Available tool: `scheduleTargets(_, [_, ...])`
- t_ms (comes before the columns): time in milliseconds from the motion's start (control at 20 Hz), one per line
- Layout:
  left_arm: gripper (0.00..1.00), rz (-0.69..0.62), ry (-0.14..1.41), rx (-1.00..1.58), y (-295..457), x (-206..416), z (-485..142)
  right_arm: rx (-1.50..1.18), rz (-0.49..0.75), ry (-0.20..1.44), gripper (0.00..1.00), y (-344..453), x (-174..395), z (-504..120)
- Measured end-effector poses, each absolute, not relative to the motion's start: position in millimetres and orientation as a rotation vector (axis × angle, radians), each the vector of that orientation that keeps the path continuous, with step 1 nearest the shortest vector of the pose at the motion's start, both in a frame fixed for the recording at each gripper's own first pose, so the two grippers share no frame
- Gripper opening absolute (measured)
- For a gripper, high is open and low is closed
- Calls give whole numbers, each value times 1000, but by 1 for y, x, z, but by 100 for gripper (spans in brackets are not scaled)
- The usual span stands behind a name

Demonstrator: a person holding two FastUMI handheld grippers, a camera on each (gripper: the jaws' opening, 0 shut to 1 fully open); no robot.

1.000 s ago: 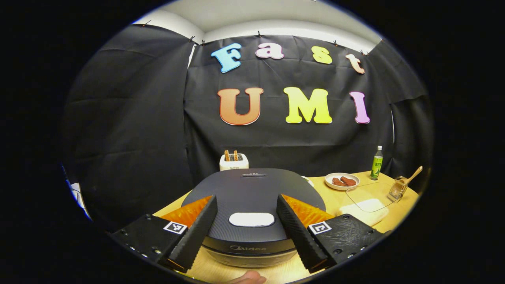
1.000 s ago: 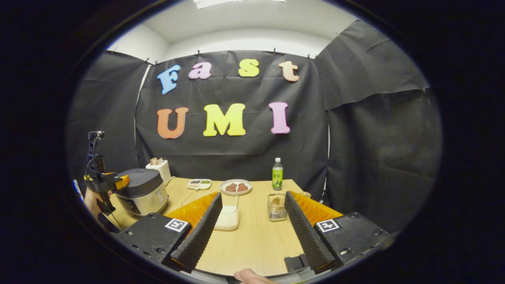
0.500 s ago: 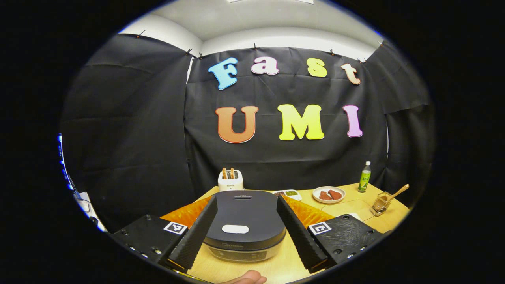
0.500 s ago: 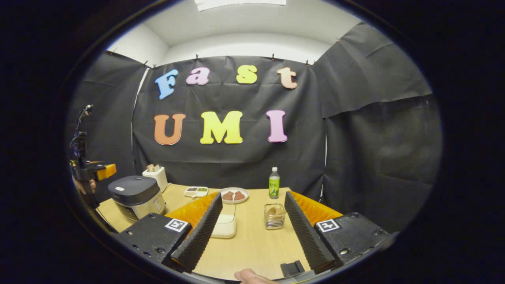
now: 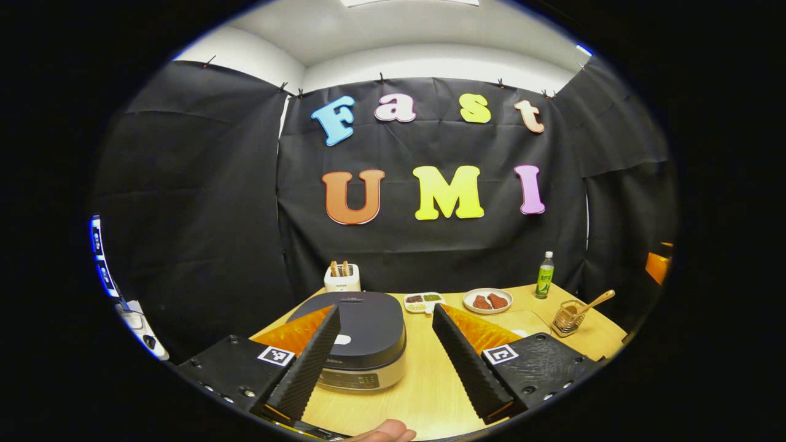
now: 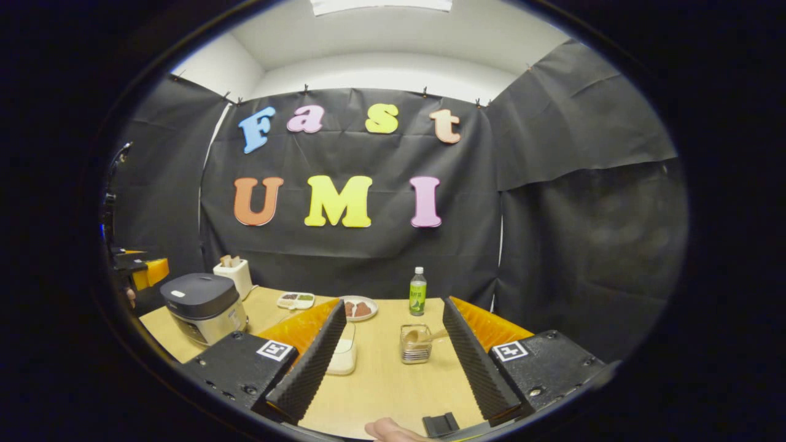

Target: Close the left gripper, press the button to open the rice cooker; take a wooden spoon from the chopstick holder with the right hand, scoop a spoonful of rice and pour it into the rice cooker, then put the wooden spoon back into the chopstick holder.

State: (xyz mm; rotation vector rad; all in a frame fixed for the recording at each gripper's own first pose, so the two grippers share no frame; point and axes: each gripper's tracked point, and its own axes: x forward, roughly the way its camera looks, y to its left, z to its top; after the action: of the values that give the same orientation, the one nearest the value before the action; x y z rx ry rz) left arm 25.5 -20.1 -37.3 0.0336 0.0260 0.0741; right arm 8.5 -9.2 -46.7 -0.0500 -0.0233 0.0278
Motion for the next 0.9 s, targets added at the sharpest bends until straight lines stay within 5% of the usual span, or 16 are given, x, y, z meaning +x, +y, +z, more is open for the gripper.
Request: scheduleTargets(900, [96, 17, 35, 67, -46, 3, -50, -6, 15, 3, 100, -18, 5, -58])
